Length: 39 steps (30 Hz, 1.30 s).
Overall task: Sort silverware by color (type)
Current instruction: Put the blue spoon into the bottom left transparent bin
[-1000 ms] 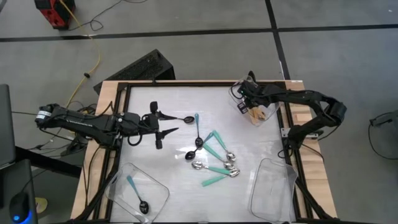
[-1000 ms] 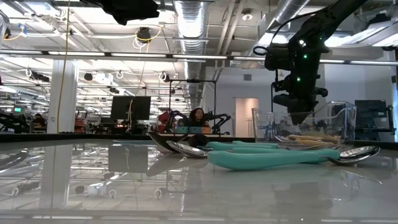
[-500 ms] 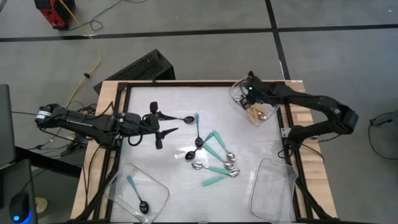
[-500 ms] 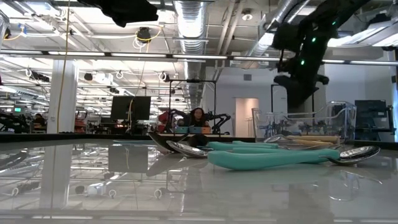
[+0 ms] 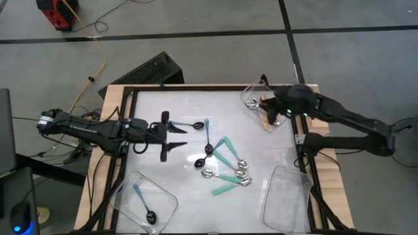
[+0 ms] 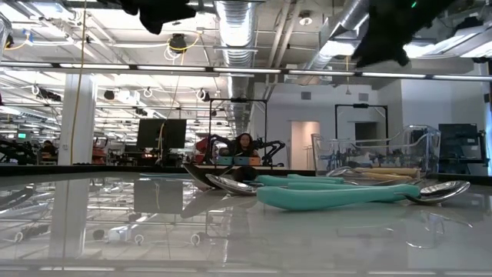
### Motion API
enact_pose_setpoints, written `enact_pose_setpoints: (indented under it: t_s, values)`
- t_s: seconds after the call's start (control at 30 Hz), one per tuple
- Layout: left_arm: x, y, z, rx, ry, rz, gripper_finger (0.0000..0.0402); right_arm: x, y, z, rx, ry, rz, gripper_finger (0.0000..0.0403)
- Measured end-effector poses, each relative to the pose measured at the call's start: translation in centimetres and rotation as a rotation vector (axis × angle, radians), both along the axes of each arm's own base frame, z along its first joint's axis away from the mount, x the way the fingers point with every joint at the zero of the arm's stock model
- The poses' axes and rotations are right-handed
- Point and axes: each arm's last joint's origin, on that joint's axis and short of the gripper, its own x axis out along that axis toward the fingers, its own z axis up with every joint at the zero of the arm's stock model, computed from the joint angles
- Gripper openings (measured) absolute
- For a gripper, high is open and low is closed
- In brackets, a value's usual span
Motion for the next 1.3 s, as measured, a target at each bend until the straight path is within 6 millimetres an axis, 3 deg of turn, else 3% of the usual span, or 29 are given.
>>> enact_pose_setpoints:
  t_s: [0.3, 0.47, 0.73, 0.87, 1.03, 1.3]
  values:
    - [-1.4, -1.1, 2.0, -0.008, -0.14, -0.047, 0.0183, -6.2, 4.8, 3.2, -0.067, -0.318, 0.228, 0.0166]
    - [-3.1, -1.8, 2.8, -0.009, -0.17, -0.06, 0.0183, -8.5, 6.4, 2.9, 0.055, -0.454, 0.424, 0.0166]
    - [-4.6, -4.0, 2.2, -0.101, -0.08, -0.215, 0.0183, -5.3, 8.4, -2.4, 0.221, -0.485, 0.673, 0.0166]
    - [-5.0, -5.0, 2.2, -0.121, -0.079, -0.235, 0.0183, -4.1, 9.6, -2.3, 0.188, -0.597, 0.761, 0.0166]
    - [-5.3, -5.3, 1.5, -0.07, -0.029, -0.104, 0.0183, -2.8, 11.3, -1.6, 0.101, -0.684, 0.823, 0.0166]
    - [-4.3, -5.1, 0.5, -0.008, 0.023, 0.029, 0.0183, -0.8, 13.2, -2.9, 0.071, -0.575, 0.776, 0.0166]
